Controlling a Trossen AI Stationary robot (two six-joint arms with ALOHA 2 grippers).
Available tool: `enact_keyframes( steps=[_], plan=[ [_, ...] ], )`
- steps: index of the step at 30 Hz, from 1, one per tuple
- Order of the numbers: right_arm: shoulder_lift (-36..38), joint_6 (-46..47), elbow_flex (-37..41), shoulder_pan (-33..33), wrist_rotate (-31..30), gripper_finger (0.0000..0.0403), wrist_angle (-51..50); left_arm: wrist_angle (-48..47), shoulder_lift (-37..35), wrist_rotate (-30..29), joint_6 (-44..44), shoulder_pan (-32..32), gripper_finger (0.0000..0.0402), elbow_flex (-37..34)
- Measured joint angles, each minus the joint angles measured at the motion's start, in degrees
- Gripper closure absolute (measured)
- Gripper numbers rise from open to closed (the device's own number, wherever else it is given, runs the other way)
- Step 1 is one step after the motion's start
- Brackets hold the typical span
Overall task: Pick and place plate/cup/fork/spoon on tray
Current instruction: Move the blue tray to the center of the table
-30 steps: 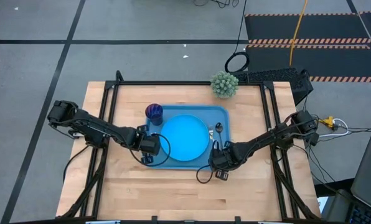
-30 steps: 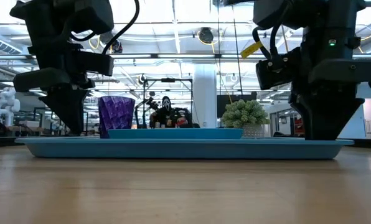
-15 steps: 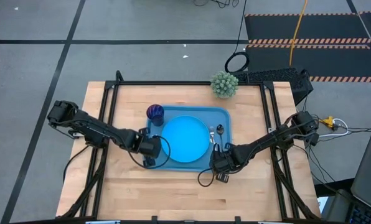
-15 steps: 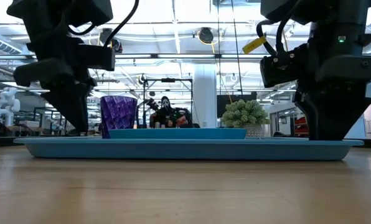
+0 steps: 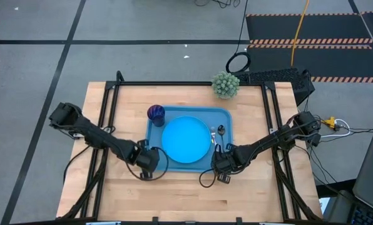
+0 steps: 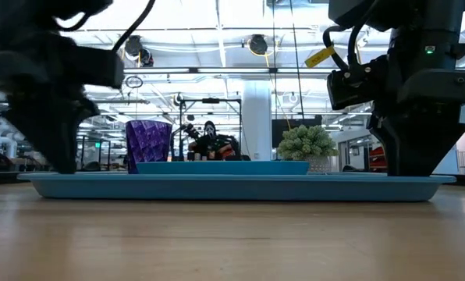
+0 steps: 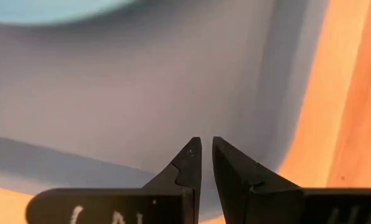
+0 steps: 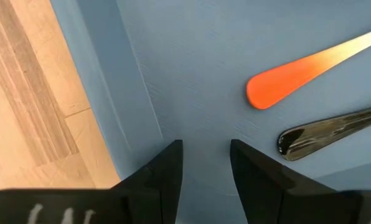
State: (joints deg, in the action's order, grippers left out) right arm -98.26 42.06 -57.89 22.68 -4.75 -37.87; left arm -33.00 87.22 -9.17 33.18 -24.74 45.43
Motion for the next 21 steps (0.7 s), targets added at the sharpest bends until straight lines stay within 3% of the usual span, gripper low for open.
enact_keyframes(
  steps=[8, 21],
  plan=[
    [0.00, -0.72, 0.02, -0.04, 0.04, 0.0273, 0.17, 2.17, 6.05, 0.07, 2.52, -3.54, 0.0360, 0.31],
    [-0.04, 1.68, 0.04, 0.00, 1.60, 0.0273, 1.22, 2.46, 3.45, 2.42, 3.35, -4.38, 0.0360, -0.09]
  ],
)
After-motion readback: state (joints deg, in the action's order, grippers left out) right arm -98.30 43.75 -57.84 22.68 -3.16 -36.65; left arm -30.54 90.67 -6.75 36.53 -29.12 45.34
